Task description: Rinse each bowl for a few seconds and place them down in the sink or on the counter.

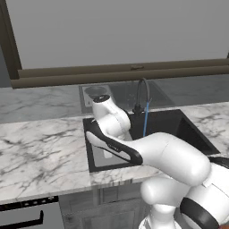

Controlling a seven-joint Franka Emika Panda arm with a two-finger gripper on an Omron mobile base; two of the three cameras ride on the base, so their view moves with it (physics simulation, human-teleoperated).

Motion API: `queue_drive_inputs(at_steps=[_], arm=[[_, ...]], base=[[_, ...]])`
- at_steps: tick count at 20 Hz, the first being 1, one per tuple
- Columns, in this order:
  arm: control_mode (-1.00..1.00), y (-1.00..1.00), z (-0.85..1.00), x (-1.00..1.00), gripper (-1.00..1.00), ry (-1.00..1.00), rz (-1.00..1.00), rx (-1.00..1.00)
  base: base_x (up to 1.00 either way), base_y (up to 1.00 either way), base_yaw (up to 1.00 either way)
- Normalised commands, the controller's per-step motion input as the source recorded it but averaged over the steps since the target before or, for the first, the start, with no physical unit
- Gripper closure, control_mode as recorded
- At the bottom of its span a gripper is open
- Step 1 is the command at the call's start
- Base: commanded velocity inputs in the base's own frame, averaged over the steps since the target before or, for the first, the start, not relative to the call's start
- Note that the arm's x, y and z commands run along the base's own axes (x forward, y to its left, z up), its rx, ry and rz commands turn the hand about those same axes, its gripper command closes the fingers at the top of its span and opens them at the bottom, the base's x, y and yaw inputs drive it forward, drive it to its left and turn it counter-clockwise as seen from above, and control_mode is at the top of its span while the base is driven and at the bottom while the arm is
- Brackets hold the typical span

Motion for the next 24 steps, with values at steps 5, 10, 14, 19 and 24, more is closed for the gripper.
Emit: queue_drive_inputs(at_steps=[5,10,14,19,24], arm=[[-1.00,-0.28,0.06,0.10,1.00,0.00,-0.11,0.00],[-1.00,-0.22,0.01,0.21,1.00,0.00,-0.07,0.00],[-1.00,-0.17,0.00,0.23,1.00,0.00,-0.06,0.00],[-1.00,-0.14,0.00,0.32,1.00,0.01,-0.05,0.00],[-1.00,-0.16,0.00,0.34,1.00,0.03,-0.05,0.00]], base=[[0.00,0.00,0.00],[0.00,0.00,0.00],[0.00,0.00,0.00],[0.00,0.00,0.00],[0.00,0.00,0.00]])
